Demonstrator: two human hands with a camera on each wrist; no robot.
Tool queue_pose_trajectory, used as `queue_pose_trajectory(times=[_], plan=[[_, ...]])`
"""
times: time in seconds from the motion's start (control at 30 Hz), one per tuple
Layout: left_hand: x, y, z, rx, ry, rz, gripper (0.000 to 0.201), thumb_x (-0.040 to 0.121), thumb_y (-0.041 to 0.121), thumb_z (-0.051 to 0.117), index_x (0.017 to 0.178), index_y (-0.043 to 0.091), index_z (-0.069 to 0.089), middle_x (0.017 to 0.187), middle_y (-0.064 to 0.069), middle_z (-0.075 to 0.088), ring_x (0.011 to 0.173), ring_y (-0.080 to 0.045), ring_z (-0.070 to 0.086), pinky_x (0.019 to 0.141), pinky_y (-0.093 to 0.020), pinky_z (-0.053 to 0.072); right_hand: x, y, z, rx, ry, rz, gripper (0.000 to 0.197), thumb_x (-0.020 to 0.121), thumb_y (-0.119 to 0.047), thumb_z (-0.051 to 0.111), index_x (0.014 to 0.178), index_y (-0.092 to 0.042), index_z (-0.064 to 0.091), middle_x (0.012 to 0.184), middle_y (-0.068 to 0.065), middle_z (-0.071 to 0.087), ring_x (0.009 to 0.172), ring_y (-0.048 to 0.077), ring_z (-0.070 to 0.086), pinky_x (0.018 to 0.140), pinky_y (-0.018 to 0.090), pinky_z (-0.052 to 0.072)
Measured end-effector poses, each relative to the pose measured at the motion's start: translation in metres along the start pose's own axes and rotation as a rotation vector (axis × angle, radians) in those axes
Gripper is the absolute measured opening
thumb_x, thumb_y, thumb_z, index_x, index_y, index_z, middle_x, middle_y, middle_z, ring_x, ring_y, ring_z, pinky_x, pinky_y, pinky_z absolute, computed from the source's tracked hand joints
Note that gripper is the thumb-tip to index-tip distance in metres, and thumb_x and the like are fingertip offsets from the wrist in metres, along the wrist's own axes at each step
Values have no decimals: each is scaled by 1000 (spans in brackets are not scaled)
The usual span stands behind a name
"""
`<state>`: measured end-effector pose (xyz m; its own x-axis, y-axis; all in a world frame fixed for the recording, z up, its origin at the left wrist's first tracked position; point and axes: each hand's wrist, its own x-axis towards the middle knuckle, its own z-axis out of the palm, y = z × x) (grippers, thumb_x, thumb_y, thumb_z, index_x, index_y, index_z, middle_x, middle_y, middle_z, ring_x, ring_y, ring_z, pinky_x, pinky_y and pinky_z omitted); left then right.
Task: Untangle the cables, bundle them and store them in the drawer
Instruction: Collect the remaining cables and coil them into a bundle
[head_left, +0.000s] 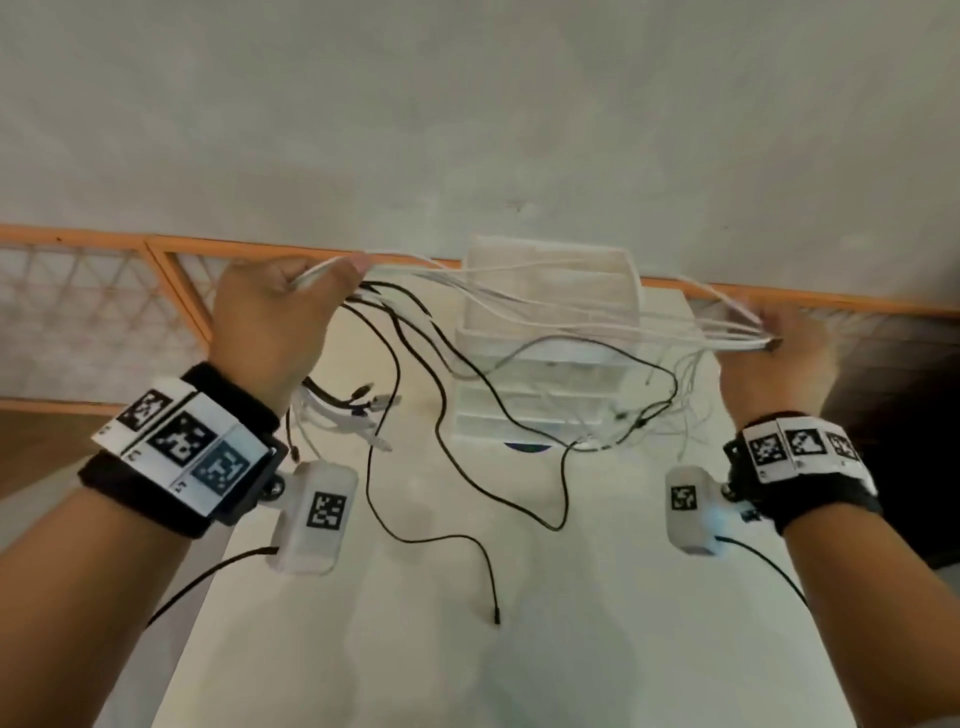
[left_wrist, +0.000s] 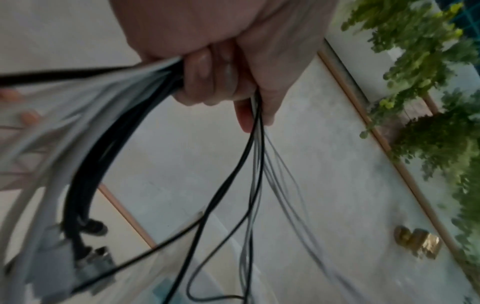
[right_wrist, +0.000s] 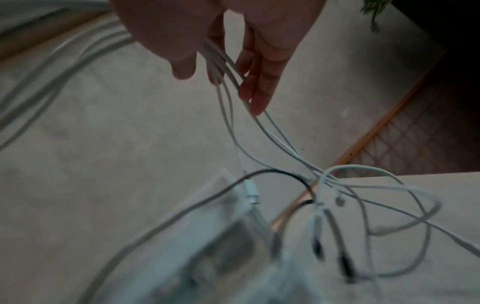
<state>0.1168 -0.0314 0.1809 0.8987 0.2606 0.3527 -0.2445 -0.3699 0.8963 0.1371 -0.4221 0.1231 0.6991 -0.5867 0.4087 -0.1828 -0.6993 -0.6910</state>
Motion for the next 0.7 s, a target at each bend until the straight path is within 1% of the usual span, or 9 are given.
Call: queue_pose_trajectory(times=[0.07, 0.13, 0.23, 0.3, 0.4, 0.5, 0.57, 0.63, 0.7], plan=[[1, 5, 6, -101, 61, -56, 70, 80, 48, 71, 67, -14, 43, 61, -15, 27, 53, -30, 21, 50, -38, 21, -17, 16, 4, -60, -35, -59, 3, 85, -15, 63, 83, -12, 65, 82, 11, 65, 76, 32, 61, 66, 35, 48], [2, 10, 15, -184, 94, -120, 61, 80, 48, 72, 61, -4, 46, 59, -17, 29, 49, -28, 22, 47, -33, 21, -39, 48, 22, -207, -184, -78, 2, 84, -8, 64, 85, -8, 65, 87, 20, 63, 79, 38, 63, 64, 35, 44], [-2, 13, 30, -329, 70, -200, 45, 81, 45, 74, 56, 18, 48, 46, -4, 27, 38, -18, 20, 42, -20, 19, -79, 96, 47, -440, -553, 102, 16, 92, -24, 57, 103, -14, 62, 101, 23, 65, 92, 41, 65, 75, 37, 51], [-5, 11, 39, -400, 20, -240, 45, 81, 42, 75, 55, 22, 45, 43, 5, 23, 37, -15, 16, 41, -19, 16, -90, 115, 57, -393, -718, 266, 23, 89, -24, 51, 109, -20, 61, 103, 18, 70, 94, 38, 68, 83, 42, 57], [-11, 6, 53, -322, -41, -268, 46, 83, 40, 73, 49, 21, 49, 45, 7, 21, 39, -13, 16, 44, -21, 17, -73, 96, 54, -161, -618, 320, 20, 85, -16, 53, 100, -20, 65, 100, 10, 74, 89, 34, 70, 84, 39, 57], [-20, -4, 64, -95, -43, -213, 51, 83, 45, 71, 61, 3, 56, 43, 8, 26, 40, -12, 25, 51, -27, 26, -43, 46, 27, -38, -404, 103, 12, 97, -24, 56, 105, -25, 63, 98, -3, 66, 90, 22, 61, 81, 26, 41], [-22, -10, 65, -29, 1, -209, 51, 82, 50, 70, 68, 0, 63, 40, 9, 31, 42, -13, 29, 55, -29, 30, -28, 18, 8, 125, -353, -4, 11, 97, -35, 56, 106, -33, 62, 93, -8, 65, 80, 13, 59, 73, 21, 43], [-21, -13, 62, -50, 50, -227, 51, 81, 51, 70, 71, 1, 65, 44, 7, 33, 44, -14, 30, 56, -30, 31, -17, 12, 1, 257, -349, -78, 13, 94, -37, 61, 107, -41, 63, 111, -9, 61, 83, 4, 60, 66, 9, 42], [-18, -11, 54, -112, 84, -255, 40, 83, 47, 69, 68, 10, 66, 42, 9, 34, 41, -12, 29, 51, -25, 31, -16, 23, 2, 272, -390, -96, 32, 91, -39, 65, 121, -50, 59, 133, -2, 43, 94, 10, 60, 78, 15, 47]])
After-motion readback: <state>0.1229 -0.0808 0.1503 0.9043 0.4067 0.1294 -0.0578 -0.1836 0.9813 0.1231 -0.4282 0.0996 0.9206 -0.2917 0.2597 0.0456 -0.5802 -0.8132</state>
